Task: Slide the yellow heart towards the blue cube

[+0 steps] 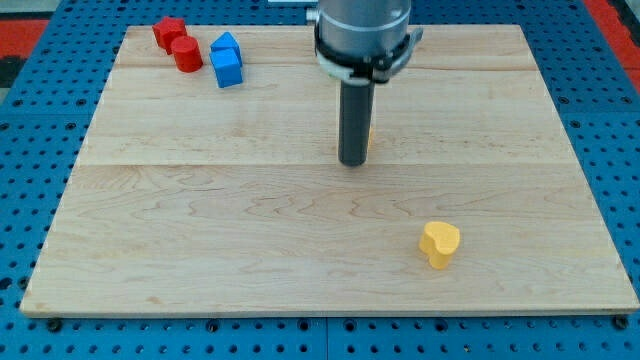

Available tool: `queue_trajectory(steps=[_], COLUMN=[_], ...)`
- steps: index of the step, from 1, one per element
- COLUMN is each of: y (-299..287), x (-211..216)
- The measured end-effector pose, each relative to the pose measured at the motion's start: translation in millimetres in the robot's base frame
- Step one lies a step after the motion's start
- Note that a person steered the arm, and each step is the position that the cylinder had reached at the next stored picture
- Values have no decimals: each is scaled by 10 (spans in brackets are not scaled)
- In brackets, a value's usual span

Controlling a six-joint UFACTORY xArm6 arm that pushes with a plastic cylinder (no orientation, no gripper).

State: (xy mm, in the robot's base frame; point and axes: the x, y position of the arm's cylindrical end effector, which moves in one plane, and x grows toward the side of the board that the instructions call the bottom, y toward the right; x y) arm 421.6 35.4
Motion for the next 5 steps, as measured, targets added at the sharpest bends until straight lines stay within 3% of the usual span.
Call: queue_trajectory(steps=[2, 3, 4, 5], y=[139, 553, 1452, 1754], x=[-947, -725, 365, 1444])
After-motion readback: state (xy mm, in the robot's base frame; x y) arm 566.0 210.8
